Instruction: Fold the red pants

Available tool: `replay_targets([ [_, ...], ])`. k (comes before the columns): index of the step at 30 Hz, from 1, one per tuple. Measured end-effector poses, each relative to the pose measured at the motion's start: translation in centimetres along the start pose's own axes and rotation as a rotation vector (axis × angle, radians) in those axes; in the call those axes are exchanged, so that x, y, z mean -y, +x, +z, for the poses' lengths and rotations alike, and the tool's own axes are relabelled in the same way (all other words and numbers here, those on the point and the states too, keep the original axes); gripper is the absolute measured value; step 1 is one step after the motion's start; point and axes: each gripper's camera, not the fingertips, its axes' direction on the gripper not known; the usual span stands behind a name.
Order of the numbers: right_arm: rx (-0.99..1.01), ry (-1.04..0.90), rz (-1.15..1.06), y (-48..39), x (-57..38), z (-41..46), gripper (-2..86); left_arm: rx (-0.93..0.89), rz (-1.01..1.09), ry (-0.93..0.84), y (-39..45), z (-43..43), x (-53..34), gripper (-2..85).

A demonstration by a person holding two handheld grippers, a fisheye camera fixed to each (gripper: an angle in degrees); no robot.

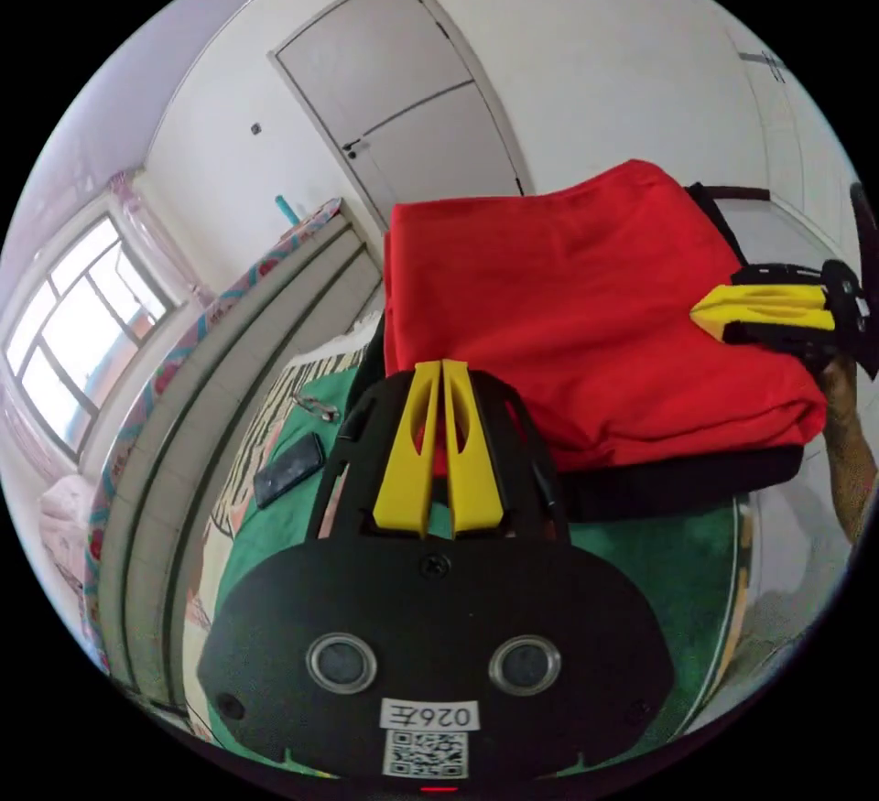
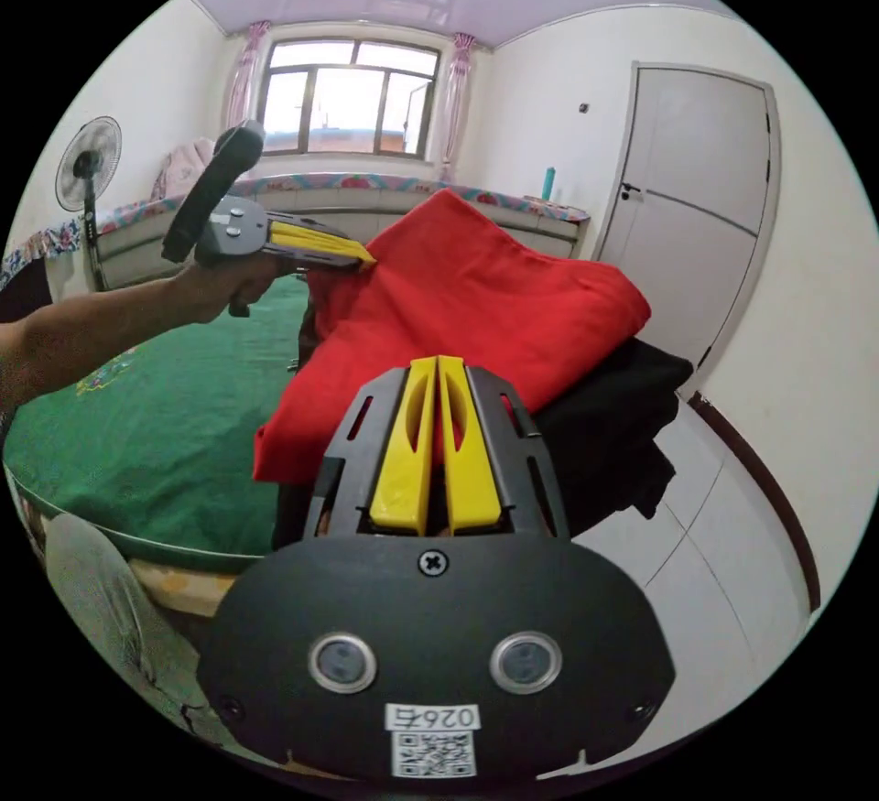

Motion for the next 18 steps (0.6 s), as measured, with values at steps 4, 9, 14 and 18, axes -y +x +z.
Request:
replay_targets([
  [4, -0.181, 0.199, -0.035, -5.5, -1.3, -5.7, -0.9, -0.145, -0.072, 0.036, 0.0, -8.8, -8.0, -1.0],
  [9, 0.235, 0.434, -0.152, -15.4, -0.6, -12.7, -1.0, 0.026, -0.159, 0.016, 0.7, -22.3, -22.2, -1.0],
  [14, 0.634, 0.331, -0.422, -29.4, 5.4, -14.2, -1.0, 0.323, -0.562, 0.033, 1.0, -41.7, -42.9, -0.1],
  [18, 0.913, 0.346, -0.613, -43.4, 10.6, -17.4, -0.9, 0.590, -0.865, 0.046, 4.6, -55.6, -57.0, 4.3],
])
